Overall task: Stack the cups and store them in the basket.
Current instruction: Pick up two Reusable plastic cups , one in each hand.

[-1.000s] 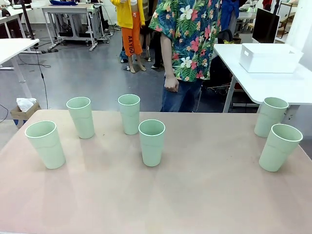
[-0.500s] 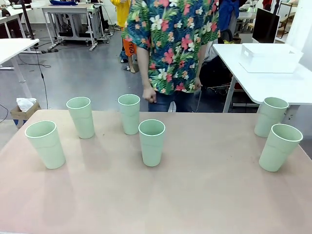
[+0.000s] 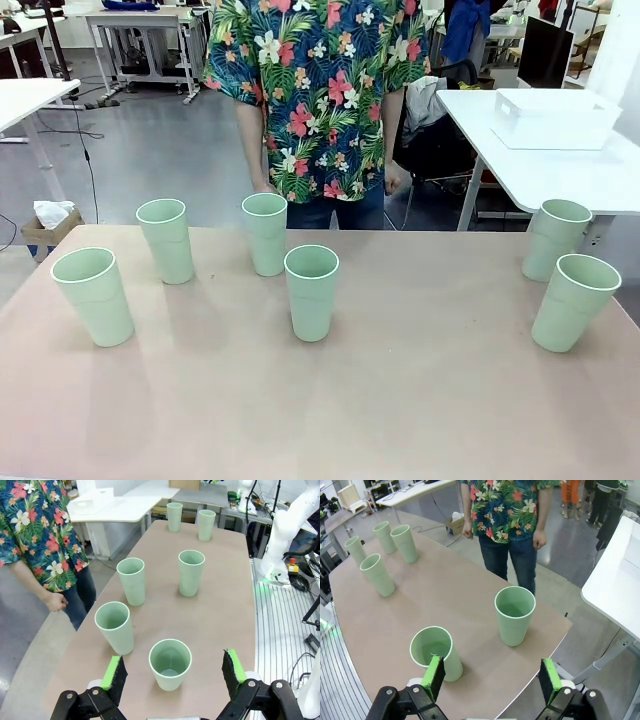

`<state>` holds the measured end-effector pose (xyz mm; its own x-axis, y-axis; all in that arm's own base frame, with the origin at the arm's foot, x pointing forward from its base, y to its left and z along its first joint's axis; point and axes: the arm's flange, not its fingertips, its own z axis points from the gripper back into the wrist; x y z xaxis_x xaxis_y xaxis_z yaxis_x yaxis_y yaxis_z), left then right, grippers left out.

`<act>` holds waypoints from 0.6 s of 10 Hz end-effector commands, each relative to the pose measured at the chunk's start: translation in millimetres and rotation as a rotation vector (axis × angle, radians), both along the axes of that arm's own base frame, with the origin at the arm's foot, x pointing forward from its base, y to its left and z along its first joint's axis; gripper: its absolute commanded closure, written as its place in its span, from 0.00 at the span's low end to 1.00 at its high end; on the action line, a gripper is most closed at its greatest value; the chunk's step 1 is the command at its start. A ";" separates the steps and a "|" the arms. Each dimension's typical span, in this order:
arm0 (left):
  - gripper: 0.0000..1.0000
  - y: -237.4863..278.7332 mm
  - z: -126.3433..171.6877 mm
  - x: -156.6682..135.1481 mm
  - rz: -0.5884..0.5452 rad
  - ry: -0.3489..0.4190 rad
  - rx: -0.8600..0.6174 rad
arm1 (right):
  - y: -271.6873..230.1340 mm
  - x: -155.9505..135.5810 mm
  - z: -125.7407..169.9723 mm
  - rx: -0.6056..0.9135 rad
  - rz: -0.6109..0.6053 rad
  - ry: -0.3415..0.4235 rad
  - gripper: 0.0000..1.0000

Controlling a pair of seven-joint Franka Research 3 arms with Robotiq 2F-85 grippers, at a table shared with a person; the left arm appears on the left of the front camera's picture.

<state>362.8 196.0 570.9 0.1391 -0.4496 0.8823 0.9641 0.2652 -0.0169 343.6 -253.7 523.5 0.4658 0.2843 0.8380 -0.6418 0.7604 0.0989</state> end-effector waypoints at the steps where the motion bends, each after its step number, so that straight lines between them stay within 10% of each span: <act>1: 0.00 -0.1 0.8 -0.4 -0.006 -0.001 -0.009 | -1.8 1.9 0.1 0.005 0.014 -0.034 0.00; 6: 0.00 -0.1 0.8 -0.4 -0.006 -0.001 -0.009 | -1.8 1.9 0.1 0.005 0.014 -0.034 0.00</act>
<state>362.8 196.0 570.9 0.1391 -0.4496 0.8823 0.9641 0.2652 -0.0169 343.6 -253.6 523.5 0.4658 0.2845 0.8379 -0.6421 0.7602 0.0988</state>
